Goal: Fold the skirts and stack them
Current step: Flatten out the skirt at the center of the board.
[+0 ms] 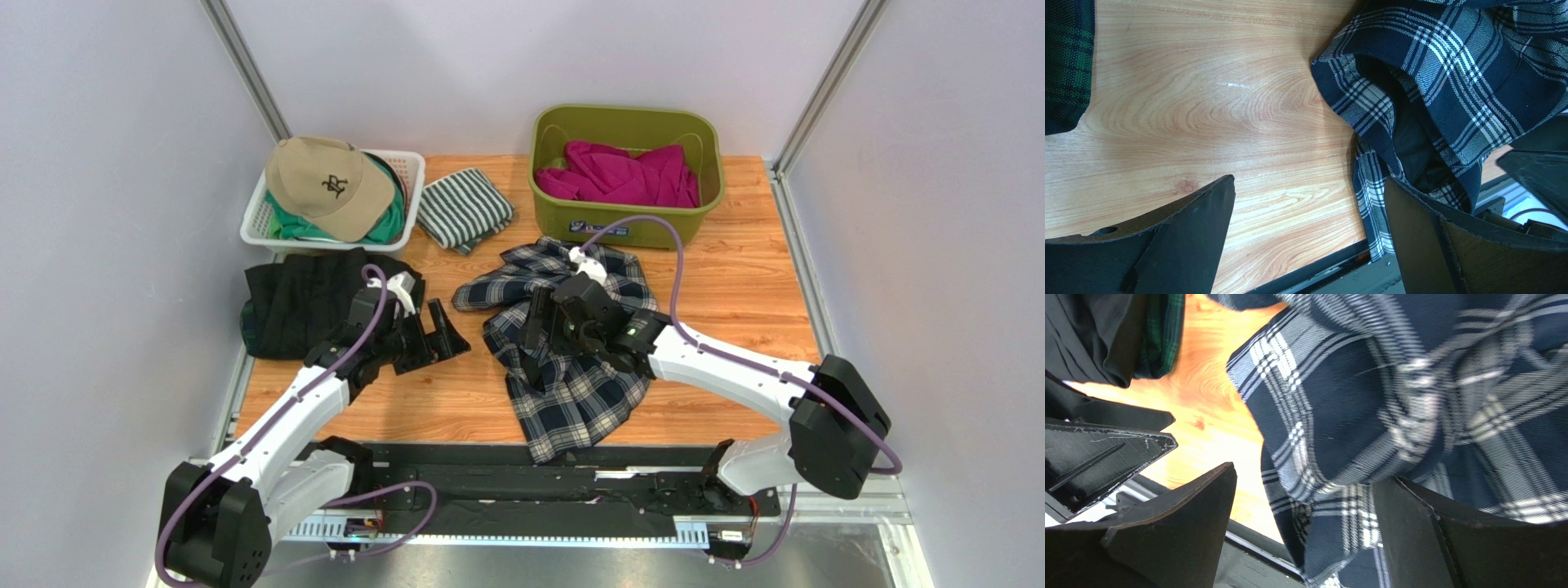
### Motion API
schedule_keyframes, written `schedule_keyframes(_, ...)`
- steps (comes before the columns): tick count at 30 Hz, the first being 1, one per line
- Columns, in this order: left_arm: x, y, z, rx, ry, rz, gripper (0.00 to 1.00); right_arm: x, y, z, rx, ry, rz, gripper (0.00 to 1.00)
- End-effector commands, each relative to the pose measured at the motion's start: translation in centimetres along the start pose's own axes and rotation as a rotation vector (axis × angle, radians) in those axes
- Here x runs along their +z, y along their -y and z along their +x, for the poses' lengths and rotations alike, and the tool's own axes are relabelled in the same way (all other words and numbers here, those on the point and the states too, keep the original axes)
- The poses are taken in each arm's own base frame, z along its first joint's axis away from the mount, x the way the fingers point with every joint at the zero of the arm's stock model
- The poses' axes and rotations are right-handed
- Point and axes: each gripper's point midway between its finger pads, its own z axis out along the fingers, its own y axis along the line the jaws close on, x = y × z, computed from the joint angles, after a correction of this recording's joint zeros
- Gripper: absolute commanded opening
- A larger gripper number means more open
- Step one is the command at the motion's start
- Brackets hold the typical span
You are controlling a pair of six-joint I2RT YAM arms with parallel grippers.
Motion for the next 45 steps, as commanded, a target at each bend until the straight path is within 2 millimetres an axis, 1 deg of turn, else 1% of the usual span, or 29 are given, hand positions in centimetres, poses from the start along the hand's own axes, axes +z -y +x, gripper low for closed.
schedule_keyframes(1, 0.1, 0.8, -0.5, 0.025, 0.022, 0.036, 0.99, 0.6, -2.7, -1.0, 0.028, 0.039, -0.076, 0.82)
schedule_keyframes(4, 0.1, 0.9, -0.5, 0.025, 0.02, 0.038, 0.99, 1.0, -3.0, -0.4, 0.041, 0.028, -0.086, 0.79)
schedule_keyframes(5, 0.0, 1.0, -0.6, 0.026, 0.022, 0.043, 0.99, 1.1, -3.4, -0.4, 0.047, 0.035, -0.1, 0.79)
schedule_keyframes(6, 0.0, 1.0, -0.6, 0.026, 0.023, 0.045, 0.99, 1.4, -3.2, -0.2, 0.048, 0.034, -0.095, 0.75)
schedule_keyframes(7, 0.0, 1.0, -0.6, 0.026, 0.023, 0.044, 0.99, 1.4, -3.4, -0.2, 0.054, 0.04, -0.096, 0.74)
schedule_keyframes(14, -0.3, 1.3, -0.6, 0.024, 0.025, 0.056, 0.99, 3.1, -0.8, 0.3, 0.136, 0.069, 0.022, 0.74)
schedule_keyframes(19, -0.5, 1.3, -0.7, 0.027, 0.031, 0.055, 0.99, 3.8, -0.6, 0.7, 0.184, 0.075, 0.016, 0.75)
schedule_keyframes(23, -0.5, 1.3, -0.6, 0.029, 0.031, 0.055, 0.99, 4.0, 0.0, 0.9, 0.192, 0.08, 0.044, 0.75)
schedule_keyframes(26, -0.6, 1.4, -0.7, 0.029, 0.031, 0.06, 0.99, 4.4, 0.4, 1.1, 0.191, 0.081, 0.056, 0.7)
schedule_keyframes(27, -0.6, 1.5, -0.7, 0.029, 0.032, 0.063, 0.99, 4.6, 0.5, 1.4, 0.187, 0.076, 0.057, 0.63)
schedule_keyframes(28, -0.6, 1.5, -0.7, 0.031, 0.029, 0.065, 0.99, 4.7, 0.0, 1.1, 0.189, 0.083, 0.032, 0.55)
schedule_keyframes(29, -0.7, 1.5, -0.7, 0.03, 0.03, 0.064, 0.99, 4.7, -0.2, 1.1, 0.193, 0.082, 0.021, 0.38)
schedule_keyframes(30, -0.7, 1.6, -0.7, 0.034, 0.032, 0.068, 0.99, 4.6, -0.4, 0.9, 0.194, 0.089, 0.011, 0.28)
schedule_keyframes(31, -0.8, 1.7, -0.8, 0.033, 0.036, 0.07, 0.99, 4.6, -0.4, 0.8, 0.19, 0.095, 0.013, 0.21)
schedule_keyframes(32, -0.9, 1.7, -0.7, 0.035, 0.035, 0.069, 0.99, 4.5, -0.4, 0.3, 0.186, 0.113, 0.019, 0.1)
schedule_keyframes(34, -1.1, 1.7, -0.7, 0.035, 0.039, 0.07, 0.99, 3.7, -1.1, -0.9, 0.171, 0.147, 0.002, 0.03)
schedule_keyframes(35, -1.2, 1.8, -0.7, 0.036, 0.043, 0.076, 0.99, 3.3, -1.1, -1.6, 0.164, 0.172, 0.005, 0.0)
schedule_keyframes(36, -1.3, 2.0, -0.7, 0.038, 0.043, 0.082, 0.99, 2.2, -1.7, -2.6, 0.152, 0.203, -0.018, 0.0)
schedule_keyframes(38, -1.5, 2.4, -0.8, 0.036, 0.046, 0.102, 0.99, 0.8, -2.6, -4.4, 0.129, 0.252, -0.047, 0.0)
schedule_keyframes(39, -1.6, 2.7, -0.7, 0.039, 0.046, 0.112, 0.99, -0.6, -3.4, -5.9, 0.126, 0.288, -0.077, 0.0)
schedule_keyframes(40, -1.6, 3.2, -0.6, 0.037, 0.042, 0.133, 0.99, -1.8, -4.3, -7.3, 0.081, 0.313, -0.096, 0.0)
schedule_keyframes(41, -1.6, 3.6, -0.5, 0.039, 0.035, 0.145, 0.99, -3.5, -5.3, -8.9, 0.077, 0.345, -0.129, 0.0)
schedule_keyframes(42, -1.6, 4.0, -0.5, 0.043, 0.037, 0.161, 0.99, -4.6, -5.4, -10.4, 0.07, 0.371, -0.134, 0.0)
schedule_keyframes(43, -1.6, 5.0, -0.4, 0.048, 0.036, 0.187, 0.99, -6.4, -6.4, -12.2, 0.043, 0.402, -0.158, 0.0)
schedule_keyframes(44, -1.5, 5.3, -0.2, 0.051, 0.031, 0.195, 0.99, -8.4, -6.8, -13.7, 0.042, 0.441, -0.177, 0.0)
schedule_keyframes(45, -1.4, 6.4, 0.1, 0.059, 0.024, 0.223, 0.99, -9.6, -6.8, -14.7, 0.03, 0.47, -0.175, 0.0)
